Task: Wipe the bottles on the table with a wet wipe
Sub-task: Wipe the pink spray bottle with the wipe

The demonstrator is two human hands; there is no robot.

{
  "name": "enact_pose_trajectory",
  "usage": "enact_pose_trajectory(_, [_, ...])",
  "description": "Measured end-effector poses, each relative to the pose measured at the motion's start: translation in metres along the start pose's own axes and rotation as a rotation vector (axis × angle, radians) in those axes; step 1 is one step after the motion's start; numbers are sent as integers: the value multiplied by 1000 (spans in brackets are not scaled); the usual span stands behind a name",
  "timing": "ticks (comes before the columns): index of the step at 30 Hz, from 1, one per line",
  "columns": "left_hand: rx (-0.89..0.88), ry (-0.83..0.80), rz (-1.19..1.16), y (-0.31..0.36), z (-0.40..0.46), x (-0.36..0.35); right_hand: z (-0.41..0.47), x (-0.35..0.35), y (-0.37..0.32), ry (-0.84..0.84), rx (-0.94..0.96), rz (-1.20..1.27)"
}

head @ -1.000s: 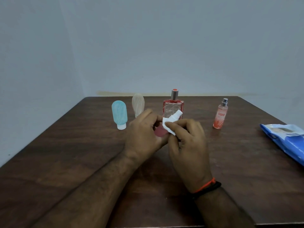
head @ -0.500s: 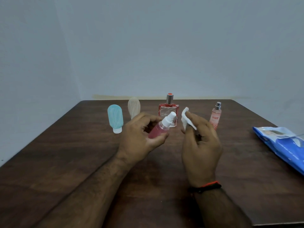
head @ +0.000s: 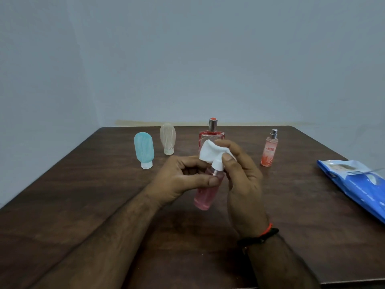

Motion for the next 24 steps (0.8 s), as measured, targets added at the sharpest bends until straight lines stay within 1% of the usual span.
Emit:
enact_pose_trajectory(2, [28, -10, -50, 0, -1, 2, -1, 1, -4, 52, 100, -133])
enact_pose_trajectory(6, [11, 22, -52, -1, -1, 3, -5, 0, -11, 93, 386, -422])
enact_pose_trajectory(8, [-2, 62, -18, -3, -1, 2, -6, 0, -11, 106, 447, -496])
enact_pose_trajectory(11, [-18, 140, 35, -5, 0, 1, -7, -2, -8, 109, 514, -683])
enact_pose_trajectory(14, [-5, 206, 86, -6, -1, 3, -7, -3, -6, 84, 533, -786])
enact_pose_trajectory(17, [-10, 283, 108, -4, -1, 6, -10, -6, -6, 59, 579, -787])
enact_pose_trajectory(19, [-11, 317, 74, -2, 0, 8, -12, -9, -6, 41, 590, -776])
enact_pose_trajectory(21, [-6, 322, 28, -2, 0, 8, -13, -9, -4, 57, 551, -737])
enact_pose_trajectory(24, [25, 288, -69, -2, 1, 8, -11, -5, -4, 77, 431, -677])
Point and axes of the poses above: each hand's wrist, its own z-axis towards the middle knuckle, its own x-axis out of the back of the hand, y = z × x, the point moved 3 cm from there along z, towards the middle knuckle, and after that the axes turned 11 degrees about y, right-handed, at the moved point
